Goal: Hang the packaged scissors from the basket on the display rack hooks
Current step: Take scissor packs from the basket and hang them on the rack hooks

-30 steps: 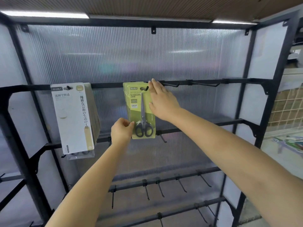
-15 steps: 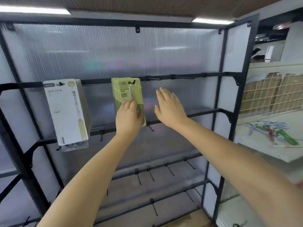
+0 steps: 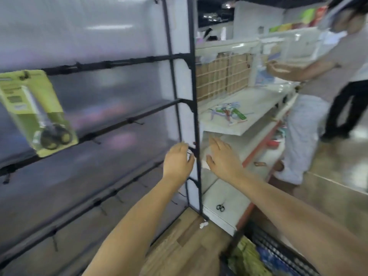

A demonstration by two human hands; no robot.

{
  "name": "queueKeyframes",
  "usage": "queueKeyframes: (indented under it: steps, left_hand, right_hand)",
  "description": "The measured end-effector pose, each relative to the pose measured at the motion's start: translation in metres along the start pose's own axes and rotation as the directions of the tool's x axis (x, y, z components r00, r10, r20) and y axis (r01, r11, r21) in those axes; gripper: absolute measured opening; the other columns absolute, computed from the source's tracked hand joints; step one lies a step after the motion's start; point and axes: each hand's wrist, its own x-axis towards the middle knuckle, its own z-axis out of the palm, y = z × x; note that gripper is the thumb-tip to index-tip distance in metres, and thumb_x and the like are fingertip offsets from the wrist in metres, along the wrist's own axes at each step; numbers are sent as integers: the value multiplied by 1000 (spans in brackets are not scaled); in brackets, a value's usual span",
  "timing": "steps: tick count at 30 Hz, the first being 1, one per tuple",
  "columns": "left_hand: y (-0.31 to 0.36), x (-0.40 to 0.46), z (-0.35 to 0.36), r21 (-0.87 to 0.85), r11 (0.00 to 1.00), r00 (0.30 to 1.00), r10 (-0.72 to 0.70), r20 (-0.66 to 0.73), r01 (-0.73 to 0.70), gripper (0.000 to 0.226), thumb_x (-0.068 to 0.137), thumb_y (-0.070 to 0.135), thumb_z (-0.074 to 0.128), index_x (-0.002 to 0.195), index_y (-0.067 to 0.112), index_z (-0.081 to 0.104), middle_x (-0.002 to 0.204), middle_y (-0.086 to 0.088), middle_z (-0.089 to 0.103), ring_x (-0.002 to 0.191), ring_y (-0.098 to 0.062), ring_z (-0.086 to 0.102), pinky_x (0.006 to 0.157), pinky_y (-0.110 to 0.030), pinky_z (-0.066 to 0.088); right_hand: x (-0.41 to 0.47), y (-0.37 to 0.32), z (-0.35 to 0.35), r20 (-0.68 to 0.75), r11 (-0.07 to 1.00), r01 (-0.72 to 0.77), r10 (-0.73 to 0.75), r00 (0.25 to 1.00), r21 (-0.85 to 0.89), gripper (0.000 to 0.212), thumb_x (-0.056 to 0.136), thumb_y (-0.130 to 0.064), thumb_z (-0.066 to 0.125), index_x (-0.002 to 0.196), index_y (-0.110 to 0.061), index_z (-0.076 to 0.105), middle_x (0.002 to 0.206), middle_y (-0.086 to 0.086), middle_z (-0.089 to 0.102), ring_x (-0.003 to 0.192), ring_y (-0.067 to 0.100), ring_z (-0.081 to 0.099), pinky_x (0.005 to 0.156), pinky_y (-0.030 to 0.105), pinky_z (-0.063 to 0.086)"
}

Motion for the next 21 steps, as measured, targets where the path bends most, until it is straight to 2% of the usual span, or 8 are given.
queueKeyframes:
  steps: [2, 5, 7, 9, 12, 16, 21]
  left_hand:
    - [31, -2, 36, -45, 998, 992, 46, 116, -41, 41, 95, 19, 48, 131, 1, 49, 136, -16, 49, 126, -30, 44, 103, -34, 32]
    - [74, -7, 93, -79, 990, 963, 134, 233, -118, 42, 96, 23, 44, 134, 5, 45, 141, -13, 45, 130, -27, 39, 107, -32, 27]
    - [105, -15, 126, -108, 983, 933, 177, 313, -150, 45, 97, 25, 42, 138, 7, 40, 146, -11, 39, 134, -24, 35, 110, -29, 22]
    - [134, -22, 157, -137, 976, 902, 211, 377, -171, 43, 97, 24, 41, 137, 6, 42, 143, -11, 42, 131, -23, 37, 107, -29, 26]
    - [176, -35, 197, -174, 967, 863, 243, 442, -184, 40, 97, 23, 42, 133, 6, 46, 139, -11, 46, 130, -22, 40, 105, -29, 28]
    - [216, -48, 249, -192, 965, 816, 256, 518, -181, 39, 97, 27, 42, 131, 8, 48, 138, -8, 48, 129, -21, 40, 106, -30, 30]
    - [236, -73, 305, -195, 970, 722, 240, 648, -148, 47, 99, 29, 40, 141, 9, 38, 149, -6, 36, 138, -18, 30, 111, -27, 22]
  right_hand:
    - [-27, 41, 2, -8, 996, -88, 88, 996, -28, 52, 90, -19, 50, 135, 5, 42, 137, 23, 46, 126, 35, 46, 105, 42, 35]
    - [-72, 100, 5, 47, 971, -238, 239, 970, -27, 52, 84, -24, 44, 125, 7, 51, 124, 25, 57, 110, 39, 58, 94, 44, 45]
    - [-104, 138, 9, 98, 950, -302, 308, 946, -75, 53, 89, -25, 43, 134, 3, 43, 133, 20, 50, 121, 35, 50, 101, 41, 38]
    - [-138, 173, 11, 155, 922, -374, 387, 909, -102, 56, 94, -27, 38, 143, -2, 31, 145, 15, 39, 135, 28, 36, 110, 36, 27]
    - [-182, 216, 11, 248, 876, -454, 481, 841, -160, 57, 97, -26, 39, 147, -6, 23, 152, 10, 29, 140, 22, 27, 113, 31, 22]
    - [-228, 265, 11, 305, 813, -540, 583, 753, -218, 54, 99, -28, 37, 146, -6, 23, 151, 8, 30, 139, 21, 27, 112, 30, 25]
    - [-275, 306, 19, 370, 735, -640, 672, 641, -224, 52, 100, -29, 34, 146, -5, 24, 149, 9, 32, 134, 24, 35, 107, 30, 29]
